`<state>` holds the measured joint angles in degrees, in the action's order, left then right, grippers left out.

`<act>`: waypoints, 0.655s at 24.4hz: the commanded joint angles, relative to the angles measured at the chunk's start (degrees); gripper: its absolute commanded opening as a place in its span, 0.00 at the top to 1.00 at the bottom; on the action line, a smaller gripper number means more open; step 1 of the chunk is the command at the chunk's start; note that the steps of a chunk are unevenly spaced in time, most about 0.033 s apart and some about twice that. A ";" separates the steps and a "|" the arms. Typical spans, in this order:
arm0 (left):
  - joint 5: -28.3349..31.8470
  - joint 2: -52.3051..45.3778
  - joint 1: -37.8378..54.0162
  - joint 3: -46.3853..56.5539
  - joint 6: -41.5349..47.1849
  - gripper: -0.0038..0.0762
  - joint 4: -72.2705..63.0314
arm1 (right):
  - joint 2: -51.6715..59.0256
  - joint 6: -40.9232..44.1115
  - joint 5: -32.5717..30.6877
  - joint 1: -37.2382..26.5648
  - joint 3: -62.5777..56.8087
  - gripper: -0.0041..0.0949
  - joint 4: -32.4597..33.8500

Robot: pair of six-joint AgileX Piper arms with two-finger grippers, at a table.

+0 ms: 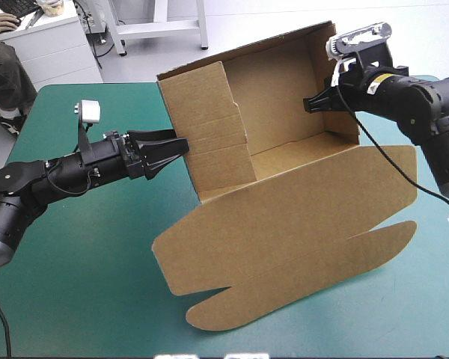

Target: Fold the box

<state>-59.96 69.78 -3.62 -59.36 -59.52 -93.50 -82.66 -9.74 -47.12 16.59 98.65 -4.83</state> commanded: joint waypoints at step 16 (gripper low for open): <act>27.92 2.39 -17.58 -17.08 46.70 0.29 55.52 | -3.11 8.96 8.59 2.01 1.42 0.96 3.42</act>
<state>-34.95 71.28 -18.04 -71.54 -24.06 -49.99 -87.54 -2.25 -43.85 18.30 98.31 -0.54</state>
